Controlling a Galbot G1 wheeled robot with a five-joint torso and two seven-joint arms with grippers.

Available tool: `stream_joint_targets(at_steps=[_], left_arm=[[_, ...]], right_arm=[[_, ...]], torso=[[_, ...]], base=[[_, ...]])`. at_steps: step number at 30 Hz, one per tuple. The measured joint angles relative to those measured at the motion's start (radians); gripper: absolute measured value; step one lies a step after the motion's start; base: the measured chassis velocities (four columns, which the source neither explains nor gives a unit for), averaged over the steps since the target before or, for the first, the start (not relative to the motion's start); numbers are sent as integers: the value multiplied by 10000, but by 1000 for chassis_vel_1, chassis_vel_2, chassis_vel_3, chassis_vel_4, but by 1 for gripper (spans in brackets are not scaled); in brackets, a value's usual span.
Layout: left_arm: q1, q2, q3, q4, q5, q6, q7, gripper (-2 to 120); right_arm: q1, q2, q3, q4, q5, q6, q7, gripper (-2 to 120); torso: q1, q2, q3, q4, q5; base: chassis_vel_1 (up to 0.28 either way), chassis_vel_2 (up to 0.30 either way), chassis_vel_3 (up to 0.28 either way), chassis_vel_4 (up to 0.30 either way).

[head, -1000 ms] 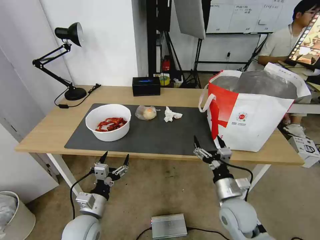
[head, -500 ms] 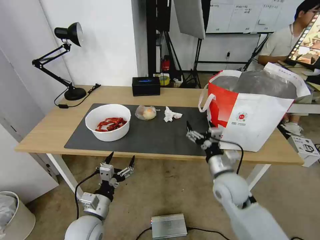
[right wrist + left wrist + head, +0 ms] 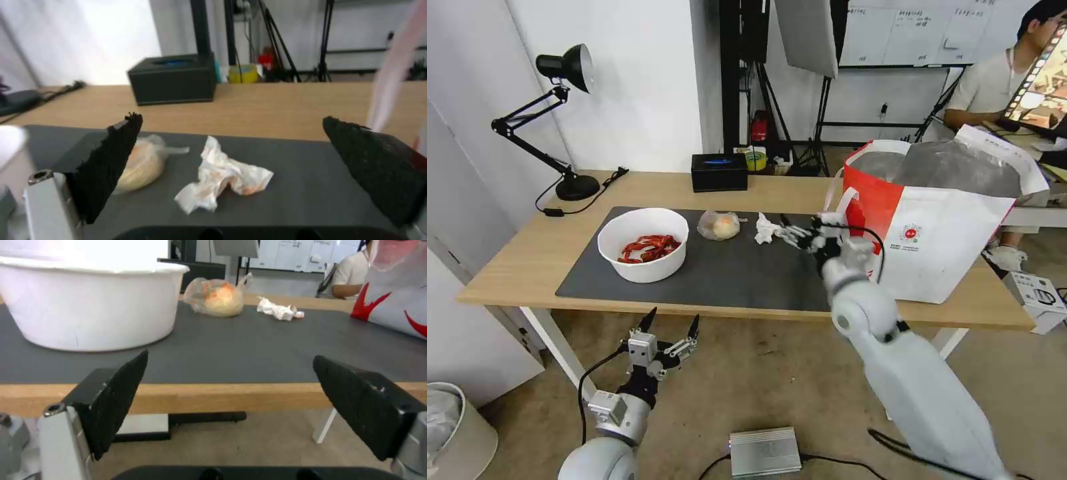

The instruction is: Pick up the trash from the table and place it into the takeout bag.

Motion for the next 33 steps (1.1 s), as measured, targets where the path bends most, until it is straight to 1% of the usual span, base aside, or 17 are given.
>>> stream_joint_targets(at_steps=[1,4,5,6,7,8,9,11,13,15,16,19,23,25,26,29,33], left_arm=[[23,-54,-6,17,18,-2,4,100],[31,-68,-5,22,22,-3,4,100],[46,-122,20,44,37,-8,12,100],[39,-130,34,67,39,-9,15,100],[19,-147,62,107,44,-9,17,100],[19,-147,62,107,44,-9,17,100],[-20,-155,110,145,48,-9,20,100],[-31,-154,129,156,48,-8,21,100],[-44,-145,177,182,46,-1,23,100],[-37,-140,176,195,31,0,23,100],[-37,-140,176,195,31,0,23,100],[-23,-139,154,198,1,1,33,100],[-18,-148,142,198,-5,-7,50,100],[-7,-174,138,198,-8,-30,73,100],[-7,-174,138,198,-8,-30,73,100],[7,-206,131,188,-10,-46,90,100],[19,-210,102,177,-17,-57,95,100]], right_arm=[[579,115,-164,-609,309,-225,248,100],[738,143,-204,-793,379,-289,295,100],[1459,212,-361,-1588,612,-512,418,100],[1631,238,-393,-1791,757,-650,460,100],[1967,280,-426,-2140,1068,-947,569,100],[1967,280,-426,-2140,1068,-947,569,100],[2380,360,-494,-2534,1387,-1317,692,100],[2504,391,-537,-2675,1479,-1428,753,100],[2971,597,-690,-3354,1935,-1883,884,100],[3229,812,-729,-3895,2063,-1985,889,100],[3229,812,-729,-3895,2063,-1985,889,100],[3578,1128,-830,-4554,2067,-1989,722,100],[3740,1365,-888,-4902,2012,-1973,685,100],[3957,1677,-899,-5370,1982,-2009,687,100],[3957,1677,-899,-5370,1982,-2009,687,100],[4205,2016,-906,-5829,1930,-2390,881,100],[4369,2212,-894,-6091,1921,-2701,1040,100]], torso=[[0,-1,1,0,2],[1,0,1,0,2],[0,0,0,1,-3],[0,0,0,-4,5],[1,-1,1,-2,4],[1,-1,1,-2,4],[1,0,-1,-3,-2],[1,0,-1,-3,1],[1,0,0,-3,1],[0,0,0,-2,2],[0,0,0,-2,2],[1,0,0,-2,1],[0,1,0,-3,1],[0,1,0,-2,1],[0,1,0,-2,1],[0,0,0,-2,1],[0,0,0,-2,2]], base=[[0,0,0,0],[0,0,0,0],[0,0,0,0],[0,0,0,0],[0,0,0,0],[0,0,0,0],[0,0,0,0],[0,0,0,0],[0,0,0,0],[0,0,0,0],[0,0,0,0],[0,0,0,0],[0,0,0,0],[0,0,0,0],[0,0,0,0],[0,0,0,0],[0,0,0,0]])
